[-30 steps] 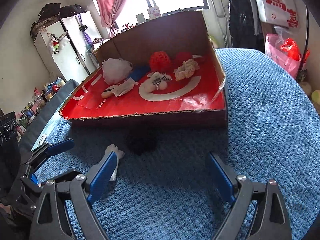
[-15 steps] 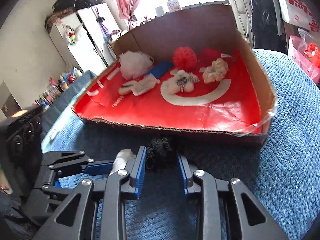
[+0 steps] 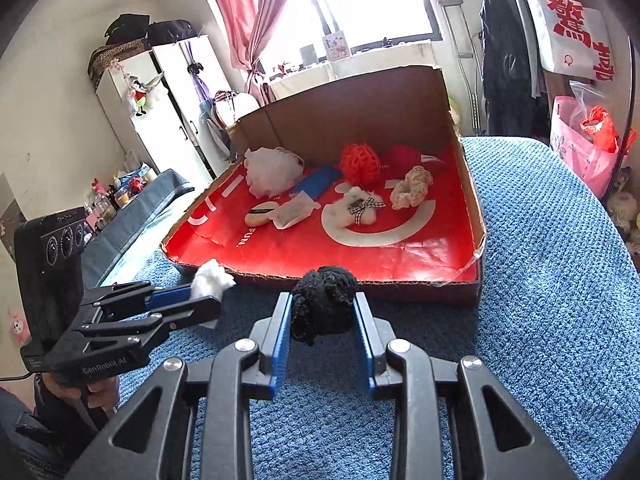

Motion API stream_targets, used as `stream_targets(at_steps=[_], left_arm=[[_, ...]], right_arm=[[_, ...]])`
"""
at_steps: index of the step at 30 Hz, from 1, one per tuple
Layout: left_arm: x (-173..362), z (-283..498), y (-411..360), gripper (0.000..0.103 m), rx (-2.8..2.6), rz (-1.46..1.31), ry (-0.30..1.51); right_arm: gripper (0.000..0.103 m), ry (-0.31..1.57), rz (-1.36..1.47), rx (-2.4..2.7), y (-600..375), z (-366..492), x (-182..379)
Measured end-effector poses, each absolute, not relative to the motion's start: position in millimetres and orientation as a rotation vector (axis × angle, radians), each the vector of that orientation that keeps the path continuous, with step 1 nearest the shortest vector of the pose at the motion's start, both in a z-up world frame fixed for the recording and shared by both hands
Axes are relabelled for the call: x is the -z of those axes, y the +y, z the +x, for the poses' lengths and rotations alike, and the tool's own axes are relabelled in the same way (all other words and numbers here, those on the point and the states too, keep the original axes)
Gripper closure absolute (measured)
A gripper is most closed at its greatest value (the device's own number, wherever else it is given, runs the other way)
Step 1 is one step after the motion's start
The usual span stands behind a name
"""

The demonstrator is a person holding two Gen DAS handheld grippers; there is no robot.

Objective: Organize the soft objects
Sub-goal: 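Carry the white cloth and black scrunchie with both tools into the box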

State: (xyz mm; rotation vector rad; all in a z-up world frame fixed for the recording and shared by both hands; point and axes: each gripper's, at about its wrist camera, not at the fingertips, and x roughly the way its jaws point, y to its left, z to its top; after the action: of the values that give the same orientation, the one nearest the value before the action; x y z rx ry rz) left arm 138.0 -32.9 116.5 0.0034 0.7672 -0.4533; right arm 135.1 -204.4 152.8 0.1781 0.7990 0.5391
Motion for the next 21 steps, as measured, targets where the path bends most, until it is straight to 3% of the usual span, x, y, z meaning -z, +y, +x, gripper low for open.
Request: stream_targets(at_steps=[9, 21], left_arm=[[-128.1, 164.9, -2.4, 0.081, 0.379, 0.002, 0.763], [-109.4, 217.8, 20.9, 0.081, 0.316, 0.025, 0.846]], right_arm=[[0.072, 0.777, 0.041, -0.41, -191.7, 162.1, -166.1], [0.071, 0.874, -0.12, -0.319, -169.5, 218.3, -140.3]])
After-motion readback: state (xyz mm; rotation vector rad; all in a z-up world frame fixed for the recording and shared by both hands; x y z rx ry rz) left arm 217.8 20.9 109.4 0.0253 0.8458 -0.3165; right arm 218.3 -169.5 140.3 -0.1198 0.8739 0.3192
